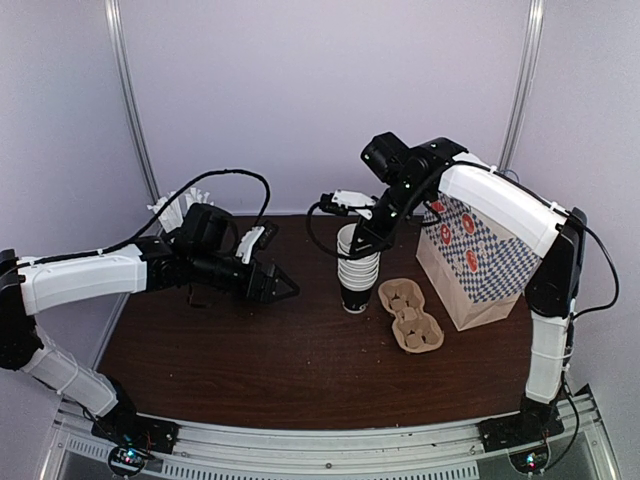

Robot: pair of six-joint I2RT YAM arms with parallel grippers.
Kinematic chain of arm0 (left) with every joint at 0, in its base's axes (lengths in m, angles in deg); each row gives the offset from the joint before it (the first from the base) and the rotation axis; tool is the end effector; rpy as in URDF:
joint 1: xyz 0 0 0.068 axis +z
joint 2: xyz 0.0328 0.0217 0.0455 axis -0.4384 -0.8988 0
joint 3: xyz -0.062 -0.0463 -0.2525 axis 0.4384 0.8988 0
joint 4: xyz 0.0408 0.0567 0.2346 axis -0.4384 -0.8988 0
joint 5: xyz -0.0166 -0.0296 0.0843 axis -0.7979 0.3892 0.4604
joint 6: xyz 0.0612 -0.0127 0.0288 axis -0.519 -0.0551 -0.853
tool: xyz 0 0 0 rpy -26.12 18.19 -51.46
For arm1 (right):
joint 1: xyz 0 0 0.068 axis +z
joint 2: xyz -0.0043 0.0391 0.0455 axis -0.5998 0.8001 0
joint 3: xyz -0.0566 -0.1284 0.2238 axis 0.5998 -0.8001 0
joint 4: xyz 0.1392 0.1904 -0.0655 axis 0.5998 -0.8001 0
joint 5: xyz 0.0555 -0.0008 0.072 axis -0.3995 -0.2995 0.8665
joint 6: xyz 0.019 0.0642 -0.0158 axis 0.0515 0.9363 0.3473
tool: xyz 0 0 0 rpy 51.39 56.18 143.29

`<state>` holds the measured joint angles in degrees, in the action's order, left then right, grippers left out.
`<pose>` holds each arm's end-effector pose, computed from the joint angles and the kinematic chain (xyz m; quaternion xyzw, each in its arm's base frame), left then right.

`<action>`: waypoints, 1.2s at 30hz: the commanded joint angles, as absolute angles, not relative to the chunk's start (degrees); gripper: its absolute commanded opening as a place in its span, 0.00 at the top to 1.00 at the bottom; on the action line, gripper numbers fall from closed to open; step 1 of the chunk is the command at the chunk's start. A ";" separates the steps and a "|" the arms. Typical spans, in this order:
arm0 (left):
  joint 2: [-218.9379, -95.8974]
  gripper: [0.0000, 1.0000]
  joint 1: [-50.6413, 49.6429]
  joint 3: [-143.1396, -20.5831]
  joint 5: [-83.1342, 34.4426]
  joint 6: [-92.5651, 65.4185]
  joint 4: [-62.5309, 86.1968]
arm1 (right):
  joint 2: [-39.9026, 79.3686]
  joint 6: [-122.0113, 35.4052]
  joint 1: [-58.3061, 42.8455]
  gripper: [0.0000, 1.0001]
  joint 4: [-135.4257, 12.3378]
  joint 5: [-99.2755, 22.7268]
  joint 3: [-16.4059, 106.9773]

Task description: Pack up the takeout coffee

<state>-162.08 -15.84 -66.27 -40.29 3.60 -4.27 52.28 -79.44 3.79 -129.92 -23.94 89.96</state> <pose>0.2136 -0.2218 0.2533 0.1921 0.8606 -0.4034 0.2444 0.2892 0.2758 0.3220 -0.5839 0.7547 0.2073 0.2157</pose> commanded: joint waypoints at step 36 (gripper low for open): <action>-183.52 0.15 -16.54 -80.57 -36.70 34.83 25.85 | 50.95 -82.44 4.36 1.00 -130.73 -31.91 93.87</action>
